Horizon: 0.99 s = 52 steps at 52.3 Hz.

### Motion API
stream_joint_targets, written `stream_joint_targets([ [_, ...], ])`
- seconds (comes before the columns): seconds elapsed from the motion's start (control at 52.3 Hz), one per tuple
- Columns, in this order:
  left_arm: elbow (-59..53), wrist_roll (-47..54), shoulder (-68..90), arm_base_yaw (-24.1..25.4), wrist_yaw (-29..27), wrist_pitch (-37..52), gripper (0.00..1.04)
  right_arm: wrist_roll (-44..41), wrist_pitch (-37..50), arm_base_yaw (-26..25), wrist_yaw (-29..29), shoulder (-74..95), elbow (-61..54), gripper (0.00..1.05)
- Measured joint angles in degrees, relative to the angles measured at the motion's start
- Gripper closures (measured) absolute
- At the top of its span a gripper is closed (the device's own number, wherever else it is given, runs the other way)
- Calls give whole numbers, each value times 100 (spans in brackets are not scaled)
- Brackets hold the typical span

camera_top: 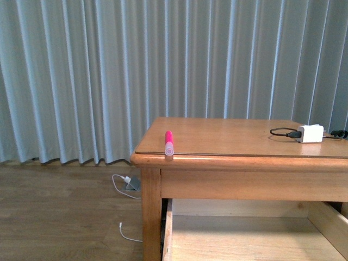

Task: Place pink marker in drawer with both arms

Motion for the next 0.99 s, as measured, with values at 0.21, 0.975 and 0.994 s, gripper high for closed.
stream_joint_targets([
  [0.21, 0, 0, 0, 0, 0, 0, 6, -2, 0, 0, 0, 0, 0, 8],
  [0.975, 3418, -146, 6581, -1585, -328, 2540, 6, -2, 0, 0, -4, 0, 0, 8],
  [0.994, 3654, -83, 6876, -1637, -302, 2566, 6, -2, 0, 0, -4, 0, 0, 8],
])
